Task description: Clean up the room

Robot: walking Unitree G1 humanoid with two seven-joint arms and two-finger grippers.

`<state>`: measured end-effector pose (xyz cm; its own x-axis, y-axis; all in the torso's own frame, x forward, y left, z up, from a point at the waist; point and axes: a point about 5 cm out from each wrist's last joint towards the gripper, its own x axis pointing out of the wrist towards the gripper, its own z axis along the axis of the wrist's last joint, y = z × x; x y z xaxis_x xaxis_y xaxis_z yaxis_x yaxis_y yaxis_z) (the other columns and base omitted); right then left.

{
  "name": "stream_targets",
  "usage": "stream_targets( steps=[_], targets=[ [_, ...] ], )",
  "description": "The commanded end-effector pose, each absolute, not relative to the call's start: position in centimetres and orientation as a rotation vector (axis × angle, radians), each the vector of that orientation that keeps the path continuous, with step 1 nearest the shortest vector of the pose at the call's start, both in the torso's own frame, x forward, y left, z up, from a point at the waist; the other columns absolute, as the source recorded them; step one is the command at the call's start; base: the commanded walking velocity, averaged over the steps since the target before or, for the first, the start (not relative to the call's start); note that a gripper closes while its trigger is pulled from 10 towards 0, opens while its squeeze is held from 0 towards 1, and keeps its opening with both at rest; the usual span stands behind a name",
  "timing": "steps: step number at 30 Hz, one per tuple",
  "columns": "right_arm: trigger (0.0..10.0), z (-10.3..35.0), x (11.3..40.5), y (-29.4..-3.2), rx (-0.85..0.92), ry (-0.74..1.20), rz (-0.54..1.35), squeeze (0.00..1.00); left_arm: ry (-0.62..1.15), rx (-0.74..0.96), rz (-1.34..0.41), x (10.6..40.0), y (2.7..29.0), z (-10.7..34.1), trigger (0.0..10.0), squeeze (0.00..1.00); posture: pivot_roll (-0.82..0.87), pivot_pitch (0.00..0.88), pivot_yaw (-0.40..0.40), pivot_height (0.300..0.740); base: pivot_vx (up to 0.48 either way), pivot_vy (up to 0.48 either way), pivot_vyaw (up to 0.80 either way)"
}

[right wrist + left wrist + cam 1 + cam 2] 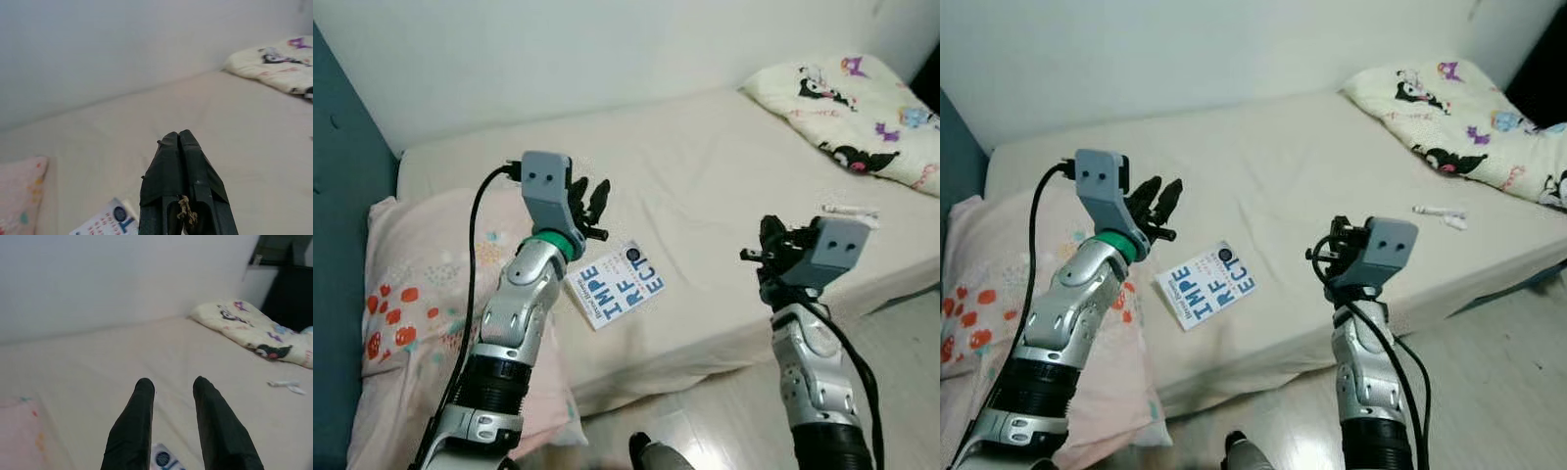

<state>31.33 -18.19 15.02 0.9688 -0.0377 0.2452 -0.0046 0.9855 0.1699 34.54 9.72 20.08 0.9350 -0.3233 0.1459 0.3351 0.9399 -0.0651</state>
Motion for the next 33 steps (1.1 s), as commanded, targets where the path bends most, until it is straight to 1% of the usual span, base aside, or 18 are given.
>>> stream_targets(
  steps=[1,3,7,21,24,33],
  targets=[
    [10.0,14.60,31.32,-18.15,0.170,-0.234,-0.019,0.00,-0.121,-0.074,-0.333,34.41,9.80,19.51,10.0,0.00,-0.08,0.075,0.058,0.734,0.000,0.000,0.00],
    [10.0,14.60,31.32,-18.15,0.169,-0.233,-0.018,0.00,-0.124,-0.066,-0.333,34.40,9.78,19.51,10.0,0.00,-0.08,0.077,0.057,0.734,0.000,0.000,0.00],
    [10.0,14.62,31.33,-18.17,0.170,-0.234,-0.018,0.00,-0.131,-0.055,-0.331,34.39,9.73,19.55,10.0,0.00,-0.08,0.079,0.057,0.734,0.000,-0.270,0.00],
    [10.0,14.47,31.21,-18.21,0.166,-0.229,-0.019,0.00,-0.144,-0.040,-0.340,34.30,9.51,19.47,10.0,0.00,-0.08,0.086,0.054,0.734,0.000,-0.470,0.00],
    [10.0,14.47,31.20,-18.21,0.166,-0.229,-0.019,0.00,-0.136,-0.051,-0.339,34.34,9.55,19.40,10.0,0.00,-0.08,0.087,0.054,0.734,0.000,-0.251,0.00],
    [10.0,14.47,31.21,-18.18,0.168,-0.229,-0.019,0.00,-0.115,-0.060,-0.306,34.68,9.79,19.16,10.0,0.00,-0.08,0.089,0.057,0.734,0.000,0.000,0.00]
  ],
)
